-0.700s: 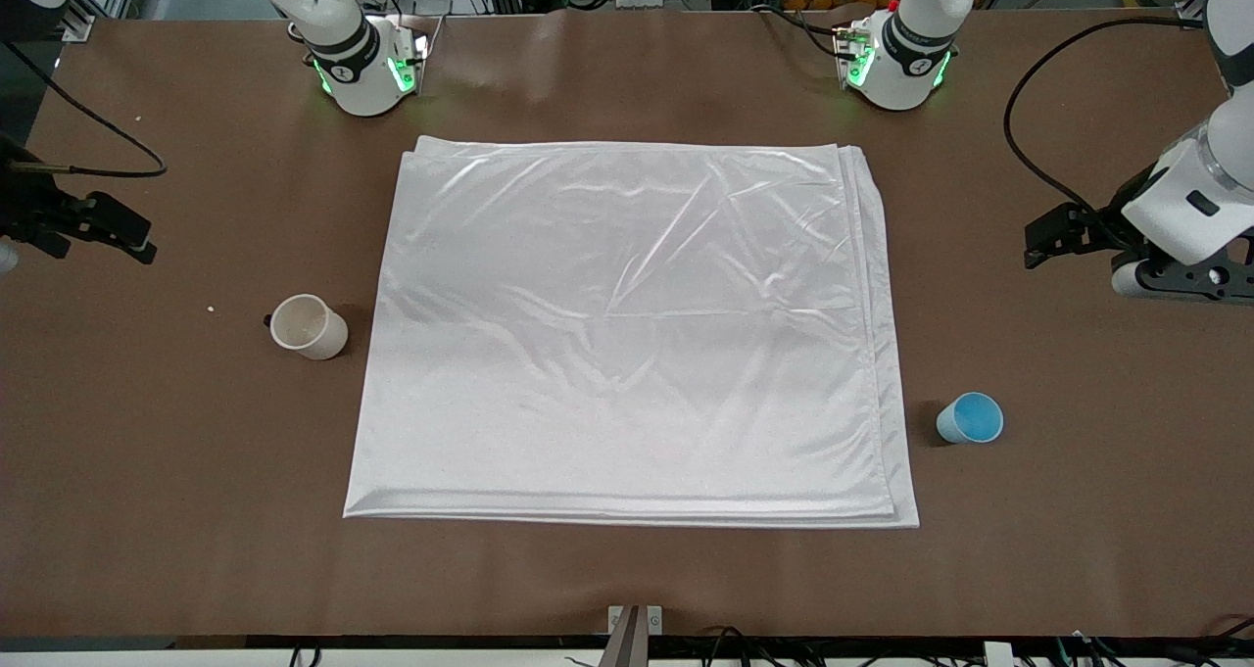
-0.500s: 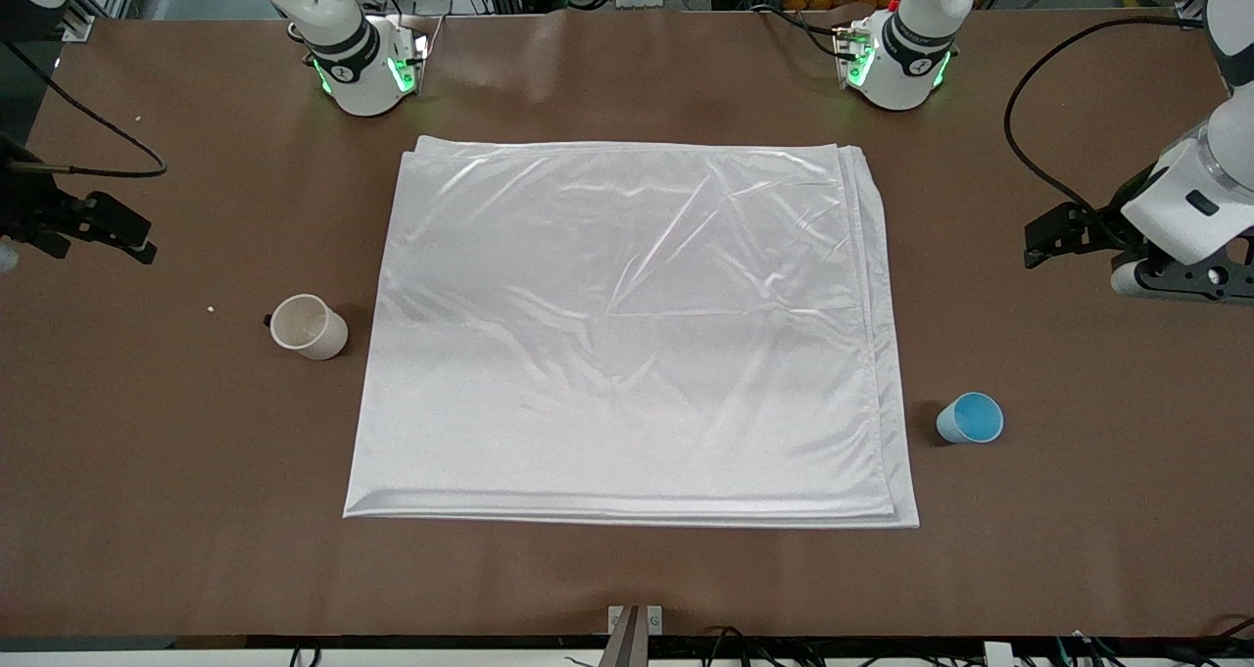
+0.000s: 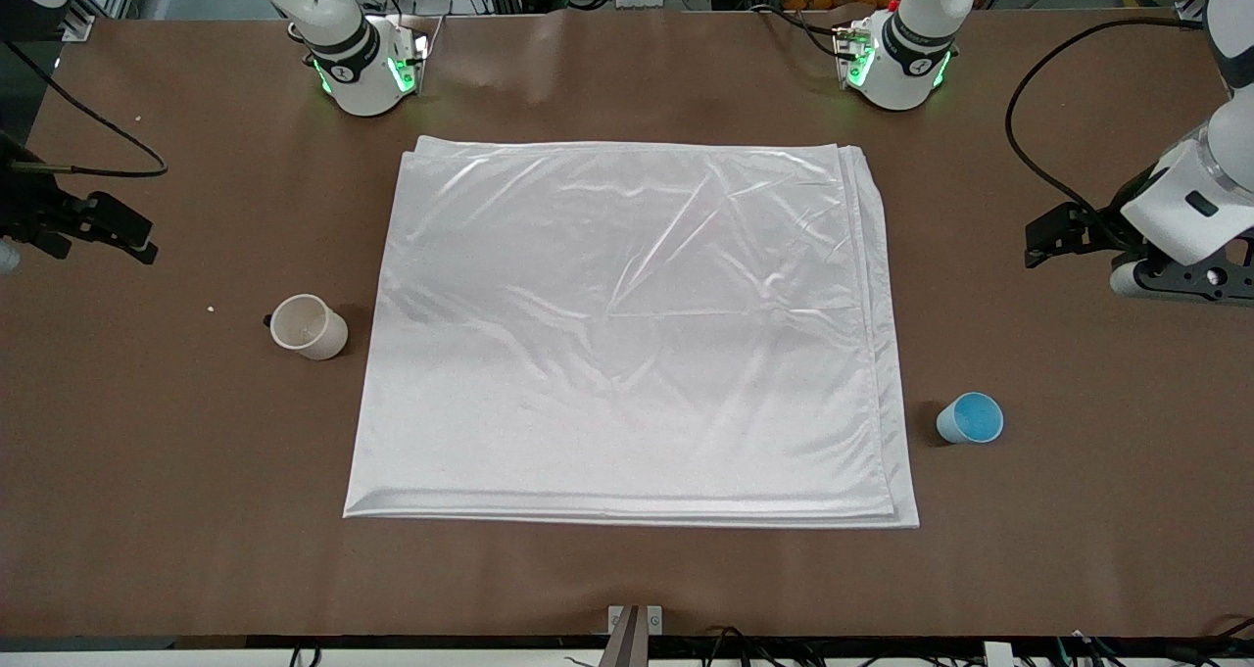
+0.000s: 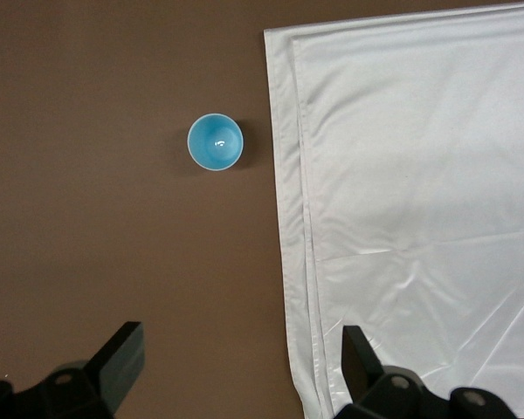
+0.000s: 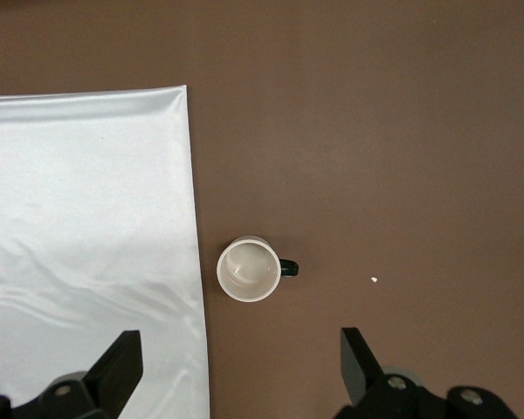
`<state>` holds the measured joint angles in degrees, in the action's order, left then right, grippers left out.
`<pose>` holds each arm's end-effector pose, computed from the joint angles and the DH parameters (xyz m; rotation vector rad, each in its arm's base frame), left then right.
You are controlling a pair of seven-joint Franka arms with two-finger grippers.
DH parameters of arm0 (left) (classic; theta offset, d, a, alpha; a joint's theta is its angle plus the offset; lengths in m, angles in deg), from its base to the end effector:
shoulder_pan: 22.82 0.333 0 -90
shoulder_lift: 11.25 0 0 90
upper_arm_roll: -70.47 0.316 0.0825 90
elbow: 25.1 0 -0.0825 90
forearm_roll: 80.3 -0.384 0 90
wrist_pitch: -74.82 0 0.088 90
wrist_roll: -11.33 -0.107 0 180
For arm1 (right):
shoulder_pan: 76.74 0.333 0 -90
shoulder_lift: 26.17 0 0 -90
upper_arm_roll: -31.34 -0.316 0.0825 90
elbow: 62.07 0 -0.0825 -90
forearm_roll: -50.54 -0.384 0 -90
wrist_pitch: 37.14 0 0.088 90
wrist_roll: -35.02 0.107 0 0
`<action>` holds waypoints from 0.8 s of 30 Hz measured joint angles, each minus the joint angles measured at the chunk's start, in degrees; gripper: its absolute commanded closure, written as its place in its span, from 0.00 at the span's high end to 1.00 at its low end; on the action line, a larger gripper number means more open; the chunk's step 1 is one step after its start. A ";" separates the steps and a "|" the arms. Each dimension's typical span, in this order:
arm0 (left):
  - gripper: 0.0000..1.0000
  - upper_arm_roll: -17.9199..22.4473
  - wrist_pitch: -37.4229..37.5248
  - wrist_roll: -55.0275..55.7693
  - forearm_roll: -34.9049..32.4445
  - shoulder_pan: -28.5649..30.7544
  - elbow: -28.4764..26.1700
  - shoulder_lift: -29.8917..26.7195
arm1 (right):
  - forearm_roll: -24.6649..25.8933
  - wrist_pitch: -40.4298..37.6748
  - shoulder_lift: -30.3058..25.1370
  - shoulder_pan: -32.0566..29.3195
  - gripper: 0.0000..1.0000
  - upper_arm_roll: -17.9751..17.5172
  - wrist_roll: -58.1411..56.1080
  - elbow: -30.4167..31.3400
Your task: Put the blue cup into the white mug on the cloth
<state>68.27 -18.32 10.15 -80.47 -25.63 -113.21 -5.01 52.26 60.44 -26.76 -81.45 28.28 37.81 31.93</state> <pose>0.5891 -0.0502 0.5825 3.1363 -0.1696 -0.0331 0.5627 -0.0189 0.6091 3.1076 -0.1160 0.1137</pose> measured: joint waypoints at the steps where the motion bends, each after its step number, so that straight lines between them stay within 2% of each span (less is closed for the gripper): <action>1: 1.00 0.09 0.00 0.00 0.00 0.06 -0.08 0.19 | 0.00 0.02 0.00 0.00 1.00 0.00 0.00 0.00; 8: 1.00 0.33 -0.70 -0.01 0.00 1.59 -0.46 3.74 | 0.00 0.41 0.00 0.00 1.00 0.00 0.02 0.00; 24: 1.00 1.24 -11.48 -0.15 0.00 3.33 0.84 14.04 | -0.02 3.62 0.19 0.94 1.00 -0.05 0.94 0.00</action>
<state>69.51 -29.80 10.00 -80.47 -22.30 -112.36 9.03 52.24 64.06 -26.57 -80.51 28.23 38.74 31.94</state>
